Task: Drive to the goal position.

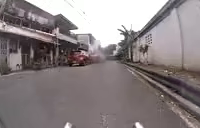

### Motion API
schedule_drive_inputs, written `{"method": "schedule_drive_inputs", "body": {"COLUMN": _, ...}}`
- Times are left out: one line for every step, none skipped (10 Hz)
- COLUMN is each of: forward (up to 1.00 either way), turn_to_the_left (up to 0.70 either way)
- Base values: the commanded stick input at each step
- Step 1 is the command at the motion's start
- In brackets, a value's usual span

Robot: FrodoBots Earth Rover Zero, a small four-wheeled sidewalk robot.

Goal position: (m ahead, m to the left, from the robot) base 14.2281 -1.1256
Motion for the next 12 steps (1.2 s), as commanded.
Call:
{"method": "schedule_drive_inputs", "body": {"forward": 0.70, "turn_to_the_left": 0.00}}
{"method": "schedule_drive_inputs", "body": {"forward": 0.70, "turn_to_the_left": 0.00}}
{"method": "schedule_drive_inputs", "body": {"forward": 0.70, "turn_to_the_left": 0.00}}
{"method": "schedule_drive_inputs", "body": {"forward": 0.70, "turn_to_the_left": 0.00}}
{"method": "schedule_drive_inputs", "body": {"forward": 0.70, "turn_to_the_left": 0.00}}
{"method": "schedule_drive_inputs", "body": {"forward": 0.70, "turn_to_the_left": 0.00}}
{"method": "schedule_drive_inputs", "body": {"forward": 0.70, "turn_to_the_left": 0.00}}
{"method": "schedule_drive_inputs", "body": {"forward": 0.70, "turn_to_the_left": 0.00}}
{"method": "schedule_drive_inputs", "body": {"forward": 0.70, "turn_to_the_left": 0.00}}
{"method": "schedule_drive_inputs", "body": {"forward": 0.70, "turn_to_the_left": 0.00}}
{"method": "schedule_drive_inputs", "body": {"forward": 0.70, "turn_to_the_left": 0.00}}
{"method": "schedule_drive_inputs", "body": {"forward": 0.70, "turn_to_the_left": 0.00}}
